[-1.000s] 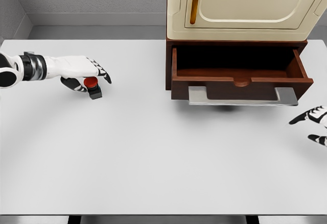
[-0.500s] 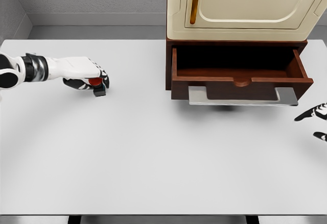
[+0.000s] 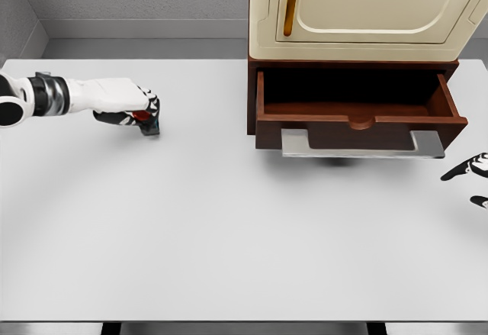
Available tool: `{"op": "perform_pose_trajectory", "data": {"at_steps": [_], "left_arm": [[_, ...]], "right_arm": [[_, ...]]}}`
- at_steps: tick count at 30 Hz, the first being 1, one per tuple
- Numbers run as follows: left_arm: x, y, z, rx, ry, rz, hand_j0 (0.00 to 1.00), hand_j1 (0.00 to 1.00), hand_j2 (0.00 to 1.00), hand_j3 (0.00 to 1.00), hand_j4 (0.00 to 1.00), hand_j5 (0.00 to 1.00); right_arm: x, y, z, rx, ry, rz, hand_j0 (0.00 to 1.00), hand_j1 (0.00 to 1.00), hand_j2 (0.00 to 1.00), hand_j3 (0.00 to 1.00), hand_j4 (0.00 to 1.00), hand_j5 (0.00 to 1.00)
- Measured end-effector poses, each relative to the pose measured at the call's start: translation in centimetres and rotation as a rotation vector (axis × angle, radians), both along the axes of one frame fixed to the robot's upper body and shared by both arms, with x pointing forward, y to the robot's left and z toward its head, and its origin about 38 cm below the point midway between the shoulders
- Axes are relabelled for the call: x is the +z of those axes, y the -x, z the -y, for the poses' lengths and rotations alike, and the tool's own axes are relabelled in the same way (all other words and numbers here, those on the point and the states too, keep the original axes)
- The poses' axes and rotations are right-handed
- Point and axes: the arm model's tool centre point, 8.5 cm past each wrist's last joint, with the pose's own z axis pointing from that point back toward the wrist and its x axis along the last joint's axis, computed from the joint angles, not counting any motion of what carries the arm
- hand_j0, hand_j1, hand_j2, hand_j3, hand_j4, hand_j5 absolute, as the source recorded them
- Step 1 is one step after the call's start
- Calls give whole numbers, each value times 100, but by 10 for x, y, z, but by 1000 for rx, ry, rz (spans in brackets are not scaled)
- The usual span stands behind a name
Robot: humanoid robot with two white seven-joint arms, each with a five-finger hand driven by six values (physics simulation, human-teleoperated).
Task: Put the switch into the drawer with left arm, and close the drawer with right arm
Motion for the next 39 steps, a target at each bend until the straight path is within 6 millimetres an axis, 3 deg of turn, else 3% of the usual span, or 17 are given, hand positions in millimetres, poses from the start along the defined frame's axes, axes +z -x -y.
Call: {"op": "perform_pose_trajectory", "data": {"at_steps": [4,14,23,31,39], "left_arm": [[19,10,10,-55,38,29,33,33,33,33,33,33],[72,33,56,-233,99,137,33,33,33,33,33,33],[106,49,69,-310,184,161,33,33,33,33,33,33],[115,52,85,-351,240,159,33,33,33,33,33,33],[128,51,116,-413,290,182,33,33,33,33,33,33]], "right_arm": [[4,-1,1,6,17,0,68,68,68,68,68,68],[1,-3,-3,19,12,-7,68,68,68,68,68,68],[0,-14,-17,69,15,-11,68,68,68,68,68,68],[-2,-15,-19,86,28,-30,68,68,68,68,68,68],[-2,-14,-20,88,30,-34,68,68,68,68,68,68]]}}
